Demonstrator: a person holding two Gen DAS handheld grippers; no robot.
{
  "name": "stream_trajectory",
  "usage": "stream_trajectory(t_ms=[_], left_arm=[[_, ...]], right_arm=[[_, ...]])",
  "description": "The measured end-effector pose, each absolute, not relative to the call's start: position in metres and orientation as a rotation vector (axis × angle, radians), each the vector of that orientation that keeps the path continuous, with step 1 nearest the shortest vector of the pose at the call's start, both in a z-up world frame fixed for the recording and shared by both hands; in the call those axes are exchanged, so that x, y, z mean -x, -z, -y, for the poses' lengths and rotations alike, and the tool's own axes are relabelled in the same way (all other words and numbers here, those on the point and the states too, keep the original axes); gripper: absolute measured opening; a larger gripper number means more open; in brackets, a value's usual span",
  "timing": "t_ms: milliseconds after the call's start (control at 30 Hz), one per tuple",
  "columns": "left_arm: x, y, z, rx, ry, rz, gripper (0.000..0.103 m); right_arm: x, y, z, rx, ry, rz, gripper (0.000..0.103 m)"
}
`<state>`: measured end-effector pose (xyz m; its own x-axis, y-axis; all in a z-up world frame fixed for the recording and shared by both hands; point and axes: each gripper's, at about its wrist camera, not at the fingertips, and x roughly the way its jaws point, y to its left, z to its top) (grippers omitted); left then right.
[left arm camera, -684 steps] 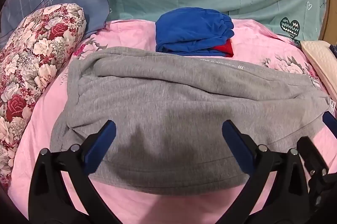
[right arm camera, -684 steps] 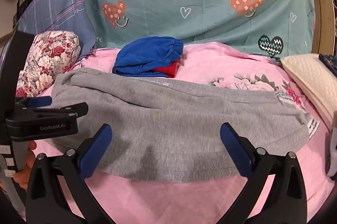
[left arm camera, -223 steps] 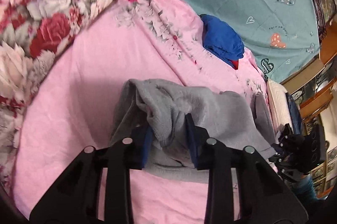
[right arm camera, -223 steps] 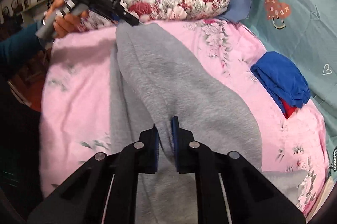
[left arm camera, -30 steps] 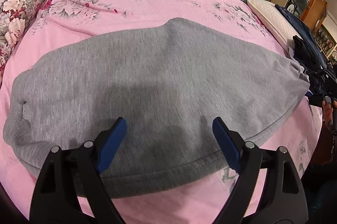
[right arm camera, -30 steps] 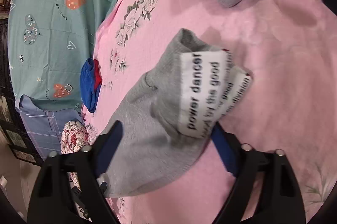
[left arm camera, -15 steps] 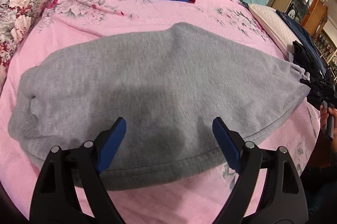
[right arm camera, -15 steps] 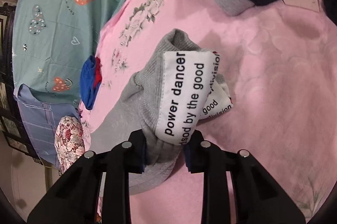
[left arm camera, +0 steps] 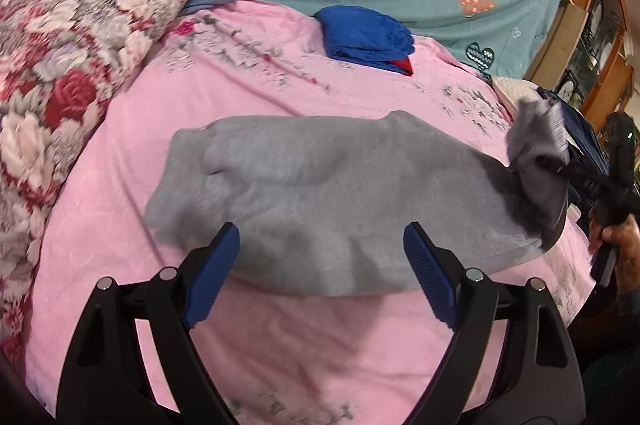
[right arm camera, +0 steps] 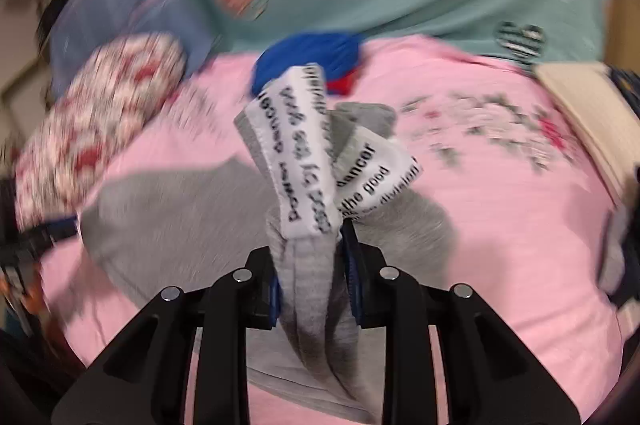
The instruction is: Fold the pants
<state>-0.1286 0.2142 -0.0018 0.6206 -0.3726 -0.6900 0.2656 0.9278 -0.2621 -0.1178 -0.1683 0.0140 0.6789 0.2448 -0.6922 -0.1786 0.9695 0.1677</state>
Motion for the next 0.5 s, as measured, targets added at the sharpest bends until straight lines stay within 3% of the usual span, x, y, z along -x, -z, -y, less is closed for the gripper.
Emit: stream_trajectory(t_ms=[133,200,233,267,433,500], left_arm=[[0.131,0.013,-0.233,0.175,0.331,-0.857,0.086],[0.134,0.013,-0.241,0.187,0.320,-0.855,0.086],[0.135,0.012,-0.245,0.194,0.316,-0.852,0.086],[0.136,0.012,-0.249,0.206,0.311,-0.850,0.086],[0.136,0.013,-0.266,0.295,0.309,-0.856,0.086],[0.136,0.017,-0.268,0.327,0.312,-0.871,0.086]], right_arm=[[0.103,0.037,0.097,0.143,-0.319,-0.955,0.032],[0.104,0.053,0.073,0.285,-0.322,-1.023,0.051],[0.109,0.049,0.069,0.280,-0.363,-1.015,0.066],[0.112,0.041,0.070,0.230,-0.429,-1.019,0.075],[0.107,-0.007,0.097,-0.155,-0.646,-0.938,0.077],[0.101,0.000,0.103,-0.222,-0.646,-0.945,0.077]])
